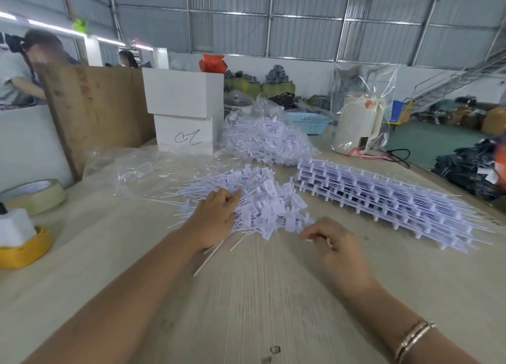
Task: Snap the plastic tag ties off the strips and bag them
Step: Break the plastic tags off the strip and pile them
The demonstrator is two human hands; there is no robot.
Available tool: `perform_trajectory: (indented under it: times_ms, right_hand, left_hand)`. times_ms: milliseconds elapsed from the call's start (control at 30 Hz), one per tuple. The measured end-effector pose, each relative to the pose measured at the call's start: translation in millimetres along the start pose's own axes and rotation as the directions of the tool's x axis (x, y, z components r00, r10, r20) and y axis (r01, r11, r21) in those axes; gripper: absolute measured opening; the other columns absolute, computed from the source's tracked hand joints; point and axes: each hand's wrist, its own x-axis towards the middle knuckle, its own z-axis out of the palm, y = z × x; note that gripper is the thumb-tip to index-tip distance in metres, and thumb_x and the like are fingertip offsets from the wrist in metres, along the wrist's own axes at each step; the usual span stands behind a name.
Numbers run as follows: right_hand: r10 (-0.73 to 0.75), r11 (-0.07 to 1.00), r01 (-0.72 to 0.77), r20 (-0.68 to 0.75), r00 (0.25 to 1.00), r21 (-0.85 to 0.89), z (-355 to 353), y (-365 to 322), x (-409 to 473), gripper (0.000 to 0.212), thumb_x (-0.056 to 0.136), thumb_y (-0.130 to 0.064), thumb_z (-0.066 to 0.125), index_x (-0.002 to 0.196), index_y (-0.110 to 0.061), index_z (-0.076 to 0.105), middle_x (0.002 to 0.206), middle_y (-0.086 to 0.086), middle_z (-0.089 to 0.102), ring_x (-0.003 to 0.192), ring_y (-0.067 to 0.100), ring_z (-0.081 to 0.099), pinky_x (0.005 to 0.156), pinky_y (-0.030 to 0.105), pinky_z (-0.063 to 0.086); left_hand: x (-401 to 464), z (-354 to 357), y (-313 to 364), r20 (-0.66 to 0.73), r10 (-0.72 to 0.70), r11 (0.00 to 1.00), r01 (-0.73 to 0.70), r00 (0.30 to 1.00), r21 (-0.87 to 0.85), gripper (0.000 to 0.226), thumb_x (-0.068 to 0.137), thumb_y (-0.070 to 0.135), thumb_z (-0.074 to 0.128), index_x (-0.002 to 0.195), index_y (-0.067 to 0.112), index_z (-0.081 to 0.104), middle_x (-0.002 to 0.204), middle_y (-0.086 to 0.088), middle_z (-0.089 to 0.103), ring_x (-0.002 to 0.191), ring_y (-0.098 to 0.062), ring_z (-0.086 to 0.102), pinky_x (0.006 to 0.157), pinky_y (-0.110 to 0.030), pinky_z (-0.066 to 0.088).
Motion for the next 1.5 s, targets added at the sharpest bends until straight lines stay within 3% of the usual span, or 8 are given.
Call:
perform_trajectory:
  times_ms: [100, 267, 400, 567, 767, 933, 1233, 1500]
  right_hand:
    - [-0.222, 0.954, 0.241, 0.124, 0.967, -0.177, 16.7, -24.4, 20.5, 0.024, 0.083, -0.017, 0.062, 0.105, -0.022, 0.067, 0.107, -0.007, 0.058, 0.104, 0.010, 0.054, 0.089, 0.021, 0.035]
    - [-0.198, 0.816, 0.436, 0.526, 0.827, -0.379, 57.1, -39.0, 62.5, 0.092, 0.078, -0.056, 0.062, 0.149, -0.030, 0.009, 0.157, -0.004, -0.005, 0.143, 0.014, -0.006, 0.111, 0.037, -0.015]
    - [-0.123, 0.681, 0.516, 0.613, 0.780, -0.520, 85.6, -31.0, 79.7, 0.099, 0.081, -0.062, 0.055, 0.149, -0.028, -0.008, 0.157, 0.004, -0.019, 0.143, 0.023, -0.019, 0.105, 0.044, -0.028]
    - [-0.106, 0.643, 0.515, 0.601, 0.792, -0.566, 92.3, -15.3, 84.1, 0.083, 0.087, -0.061, 0.043, 0.150, -0.028, 0.000, 0.159, 0.003, -0.001, 0.145, 0.023, -0.007, 0.108, 0.049, -0.024]
    - [-0.122, 0.617, 0.492, 0.544, 0.830, -0.614, 80.1, -15.1, 73.5, 0.073, 0.090, -0.055, 0.039, 0.149, -0.024, 0.011, 0.155, 0.008, 0.014, 0.142, 0.025, 0.009, 0.108, 0.050, -0.022]
    - [-0.168, 0.524, 0.506, 0.499, 0.850, -0.685, 54.2, -13.0, 46.3, 0.069, 0.072, -0.064, 0.051, 0.129, -0.025, 0.056, 0.123, 0.003, 0.062, 0.113, 0.024, 0.058, 0.105, 0.054, 0.036]
    - [-0.220, 0.545, 0.504, 0.466, 0.857, -0.670, 34.9, -12.4, 23.7, 0.082, 0.071, -0.077, 0.037, 0.133, -0.025, 0.053, 0.132, 0.004, 0.058, 0.122, 0.025, 0.055, 0.102, 0.050, 0.021]
    - [-0.186, 0.543, 0.503, 0.488, 0.853, -0.673, 28.1, -3.9, 24.6, 0.081, 0.072, -0.078, 0.038, 0.134, -0.027, 0.050, 0.132, 0.002, 0.058, 0.122, 0.024, 0.055, 0.101, 0.051, 0.021]
  left_hand:
    - [-3.4, -7.9, 2.4, -0.015, 0.030, 0.998, -0.031, 0.999, -0.046, 0.056, 0.098, 0.033, 0.031, 0.150, 0.023, 0.016, 0.128, 0.002, 0.031, 0.116, -0.018, 0.026, 0.099, -0.031, 0.022]
    - [4.8, -24.5, -16.7, -0.318, -0.075, 0.909, -0.066, 0.945, -0.412, 0.047, 0.087, 0.018, 0.035, 0.128, 0.017, 0.057, 0.118, -0.001, 0.051, 0.111, -0.020, 0.043, 0.099, -0.037, 0.031]
    - [43.2, -20.8, -51.3, -0.098, -0.225, 0.931, 0.184, 0.970, -0.315, 0.040, 0.097, 0.013, 0.038, 0.136, 0.016, 0.046, 0.140, -0.005, 0.042, 0.128, -0.023, 0.038, 0.106, -0.037, 0.029]
    - [81.6, -2.3, -61.4, 0.164, -0.286, 0.933, 0.313, 0.944, -0.176, 0.047, 0.101, 0.034, 0.028, 0.146, 0.019, 0.030, 0.153, -0.005, 0.028, 0.137, -0.024, 0.030, 0.110, -0.038, 0.022]
    - [93.6, 6.7, -39.9, 0.101, -0.248, 0.967, 0.253, 0.963, -0.031, 0.041, 0.097, 0.043, 0.028, 0.126, 0.024, 0.050, 0.128, -0.003, 0.057, 0.117, -0.024, 0.050, 0.096, -0.040, 0.027]
    - [61.1, 4.3, -12.4, 0.107, -0.029, 0.931, 0.066, 0.994, -0.358, 0.038, 0.100, 0.039, 0.032, 0.102, 0.012, 0.058, 0.102, -0.005, 0.063, 0.096, -0.024, 0.057, 0.086, -0.036, 0.041]
    - [70.6, -10.9, -20.0, 0.036, -0.169, 0.972, 0.173, 0.985, -0.160, 0.041, 0.098, 0.043, 0.027, 0.119, 0.033, 0.061, 0.129, 0.003, 0.054, 0.120, -0.025, 0.040, 0.097, -0.039, 0.028]
    - [69.9, 2.2, 5.6, 0.119, -0.011, 0.803, 0.079, 0.993, -0.591, 0.034, 0.099, 0.042, 0.036, 0.119, 0.033, 0.062, 0.126, 0.008, 0.058, 0.114, -0.012, 0.053, 0.088, -0.024, 0.036]
